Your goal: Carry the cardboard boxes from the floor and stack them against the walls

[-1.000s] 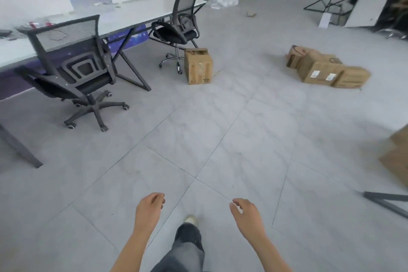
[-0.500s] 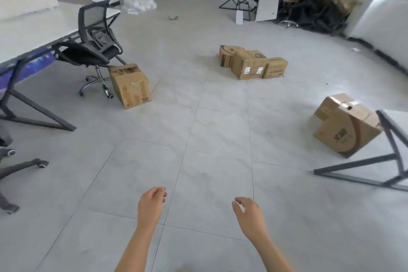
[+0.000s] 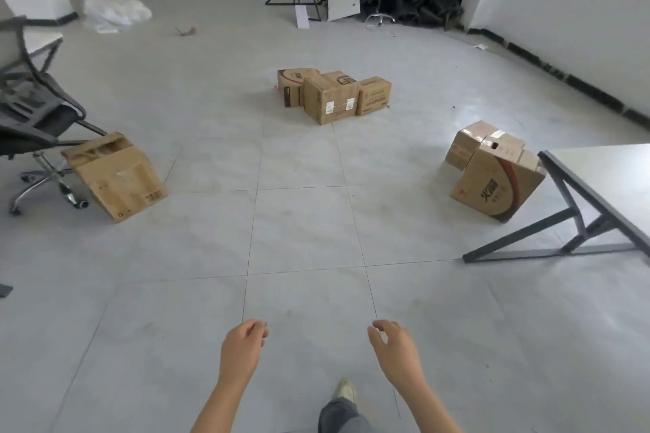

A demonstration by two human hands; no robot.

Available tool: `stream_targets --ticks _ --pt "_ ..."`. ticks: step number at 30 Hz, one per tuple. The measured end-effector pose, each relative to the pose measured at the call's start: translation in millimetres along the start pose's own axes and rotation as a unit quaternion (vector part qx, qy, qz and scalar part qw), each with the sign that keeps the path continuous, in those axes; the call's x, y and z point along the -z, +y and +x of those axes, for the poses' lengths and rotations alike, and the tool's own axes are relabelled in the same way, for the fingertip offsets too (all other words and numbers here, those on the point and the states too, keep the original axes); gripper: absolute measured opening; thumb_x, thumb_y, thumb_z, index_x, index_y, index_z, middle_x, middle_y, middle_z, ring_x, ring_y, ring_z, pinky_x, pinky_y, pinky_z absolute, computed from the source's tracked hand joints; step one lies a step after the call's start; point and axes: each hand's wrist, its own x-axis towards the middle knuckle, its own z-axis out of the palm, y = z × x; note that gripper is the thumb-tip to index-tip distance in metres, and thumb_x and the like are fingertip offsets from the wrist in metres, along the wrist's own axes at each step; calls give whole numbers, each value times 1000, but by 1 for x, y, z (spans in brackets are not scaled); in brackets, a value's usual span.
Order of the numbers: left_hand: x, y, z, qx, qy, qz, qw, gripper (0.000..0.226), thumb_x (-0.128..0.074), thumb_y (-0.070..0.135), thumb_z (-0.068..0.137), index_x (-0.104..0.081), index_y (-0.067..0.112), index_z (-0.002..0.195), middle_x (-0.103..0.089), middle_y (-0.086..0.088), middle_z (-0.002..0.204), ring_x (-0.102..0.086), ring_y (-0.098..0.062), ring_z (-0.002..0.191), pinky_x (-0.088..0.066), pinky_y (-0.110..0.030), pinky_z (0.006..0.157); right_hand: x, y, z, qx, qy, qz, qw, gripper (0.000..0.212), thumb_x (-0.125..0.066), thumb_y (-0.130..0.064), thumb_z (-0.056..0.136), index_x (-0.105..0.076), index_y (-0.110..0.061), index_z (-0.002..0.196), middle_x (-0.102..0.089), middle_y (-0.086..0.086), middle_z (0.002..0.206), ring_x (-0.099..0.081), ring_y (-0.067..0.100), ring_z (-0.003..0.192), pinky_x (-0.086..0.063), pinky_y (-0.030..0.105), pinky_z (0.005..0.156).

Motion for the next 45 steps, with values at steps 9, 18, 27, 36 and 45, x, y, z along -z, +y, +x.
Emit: stream_targets --ticks 9,18,27,36,45 --pt "-102 116 103 -56 -35 33 997 23 -51 14 94 -63 13 74 -65 0 79 -60 -19 80 -40 -27 71 86 -9 146 -3 59 41 997 34 -41 -27 98 -54 -12 125 -54 0 128 -43 15 121 -34 22 91" --pt "-176 168 198 -30 -77 64 995 22 -50 12 94 -62 8 76 -64 -9 80 -60 -28 84 -41 -30 75 114 22 252 -87 72 53 992 33 -43 -27 97 -58 -11 122 -58 -1 122 -47 14 118 -37 22 89" --pt "-249 296 360 -46 -106 30 993 19 -48 12 95 -64 6 85 -64 -7 85 -61 -26 89 -40 -30 78 177 -10 420 -121 121 55 984 33 -43 -28 97 -57 -11 123 -57 0 123 -47 16 119 -35 22 87" --pt "-345 406 465 -74 -193 77 975 28 -49 12 94 -59 16 69 -63 -6 81 -60 -25 86 -41 -28 71 246 -17 538 -182 195 94 959 34 -46 -24 97 -57 -7 124 -59 3 125 -46 18 122 -37 26 95" --pt "-475 491 546 -94 -207 115 967 24 -48 10 94 -61 10 73 -64 -11 84 -60 -26 85 -41 -30 78 319 28 667 -197 230 120 946 33 -47 -22 96 -57 -5 123 -60 8 124 -49 21 119 -38 29 96"
